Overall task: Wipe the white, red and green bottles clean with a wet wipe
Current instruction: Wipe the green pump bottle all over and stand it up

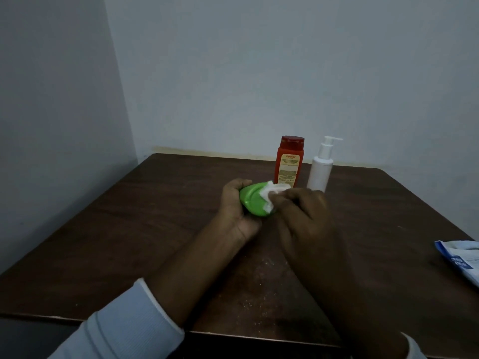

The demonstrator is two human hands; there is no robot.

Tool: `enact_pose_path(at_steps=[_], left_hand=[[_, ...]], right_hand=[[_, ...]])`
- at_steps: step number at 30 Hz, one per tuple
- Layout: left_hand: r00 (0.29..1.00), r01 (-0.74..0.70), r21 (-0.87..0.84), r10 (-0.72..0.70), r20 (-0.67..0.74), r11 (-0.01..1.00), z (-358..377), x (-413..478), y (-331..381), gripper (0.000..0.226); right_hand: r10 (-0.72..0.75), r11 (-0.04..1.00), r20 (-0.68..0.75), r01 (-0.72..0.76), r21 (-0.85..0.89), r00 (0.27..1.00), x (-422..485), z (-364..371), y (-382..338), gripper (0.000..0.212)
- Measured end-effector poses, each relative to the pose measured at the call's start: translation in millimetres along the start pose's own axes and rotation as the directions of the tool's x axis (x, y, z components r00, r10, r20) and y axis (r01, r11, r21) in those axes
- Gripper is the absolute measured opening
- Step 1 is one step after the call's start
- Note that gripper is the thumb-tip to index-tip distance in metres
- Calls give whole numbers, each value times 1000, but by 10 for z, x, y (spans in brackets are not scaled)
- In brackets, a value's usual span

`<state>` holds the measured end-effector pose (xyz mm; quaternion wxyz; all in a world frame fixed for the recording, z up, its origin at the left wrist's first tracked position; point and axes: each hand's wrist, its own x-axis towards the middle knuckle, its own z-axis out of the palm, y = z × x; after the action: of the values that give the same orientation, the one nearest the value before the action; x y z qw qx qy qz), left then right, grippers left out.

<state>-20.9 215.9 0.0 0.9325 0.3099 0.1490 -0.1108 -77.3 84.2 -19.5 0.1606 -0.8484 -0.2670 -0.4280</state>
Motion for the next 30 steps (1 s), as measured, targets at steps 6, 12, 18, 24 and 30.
enact_pose_path(at_steps=[6, 12, 18, 24, 30], left_hand=[[999, -18, 55, 20, -32, 998, -29, -7, -72, 33], [998, -55, 50, 54, 26, 997, -29, 23, -80, 29], [1000, -24, 45, 24, 4, 999, -57, 60, -87, 27], [998, -70, 50, 70, 10, 996, -74, 113, -77, 29], [998, -60, 61, 60, 1, 996, -67, 120, -107, 30]], right_hand=[[-137, 991, 106, 137, 2, 985, -29, 83, -217, 39], [87, 994, 0, -87, -66, 996, 3, -6, -120, 31], [-77, 997, 39, 78, -17, 996, -4, 41, -204, 30], [116, 992, 49, -113, -55, 992, -71, 2, -137, 27], [137, 990, -8, -137, -19, 991, 21, 17, -144, 30]])
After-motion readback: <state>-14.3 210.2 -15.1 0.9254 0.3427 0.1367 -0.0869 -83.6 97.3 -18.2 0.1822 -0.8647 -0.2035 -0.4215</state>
